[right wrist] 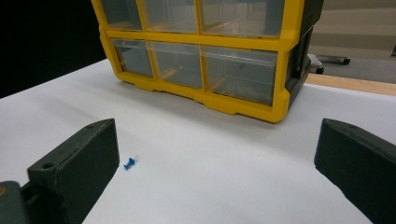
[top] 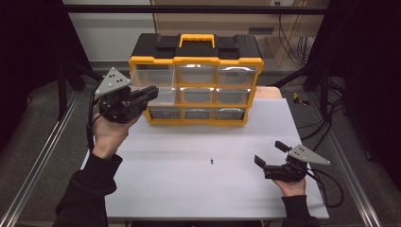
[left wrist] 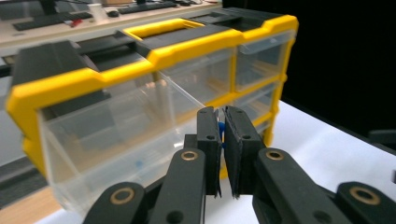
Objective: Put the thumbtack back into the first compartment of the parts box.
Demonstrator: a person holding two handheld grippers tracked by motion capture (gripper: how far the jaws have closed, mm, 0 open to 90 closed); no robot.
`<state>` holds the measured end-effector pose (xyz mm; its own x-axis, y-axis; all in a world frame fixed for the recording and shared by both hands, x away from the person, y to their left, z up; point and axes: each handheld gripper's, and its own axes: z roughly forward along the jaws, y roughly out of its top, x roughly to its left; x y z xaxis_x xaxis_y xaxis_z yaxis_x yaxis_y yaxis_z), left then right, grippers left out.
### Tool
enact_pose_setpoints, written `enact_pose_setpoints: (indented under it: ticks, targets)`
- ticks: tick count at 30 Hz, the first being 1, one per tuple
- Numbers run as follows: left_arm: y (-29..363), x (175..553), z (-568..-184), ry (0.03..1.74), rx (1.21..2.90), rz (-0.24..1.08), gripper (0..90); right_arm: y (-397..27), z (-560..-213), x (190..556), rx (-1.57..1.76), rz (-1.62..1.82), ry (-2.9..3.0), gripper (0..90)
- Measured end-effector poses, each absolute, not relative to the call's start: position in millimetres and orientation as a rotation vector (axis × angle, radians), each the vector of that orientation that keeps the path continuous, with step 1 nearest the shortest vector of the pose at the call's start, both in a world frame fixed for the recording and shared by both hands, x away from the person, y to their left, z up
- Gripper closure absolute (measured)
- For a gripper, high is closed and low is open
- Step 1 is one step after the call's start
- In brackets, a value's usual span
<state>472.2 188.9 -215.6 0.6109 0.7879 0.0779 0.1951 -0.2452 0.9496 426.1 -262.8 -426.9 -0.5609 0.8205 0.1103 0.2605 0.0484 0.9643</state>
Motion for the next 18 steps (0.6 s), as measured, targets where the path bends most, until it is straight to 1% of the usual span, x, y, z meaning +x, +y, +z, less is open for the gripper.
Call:
enact_pose_setpoints:
  ticks: [8, 18]
  targets:
    - [185.9, 490.0, -208.1, 0.833, 1.75, 0.734, 84.0, -263.0, -427.1, 426.3, 1.082, 1.53, 1.855, 1.0]
    - [181.1, 511.6, -209.8, 0.872, 1.798, 0.805, 83.8, -263.6, -426.9, 426.2, 1.075, 1.533, 1.854, 1.0]
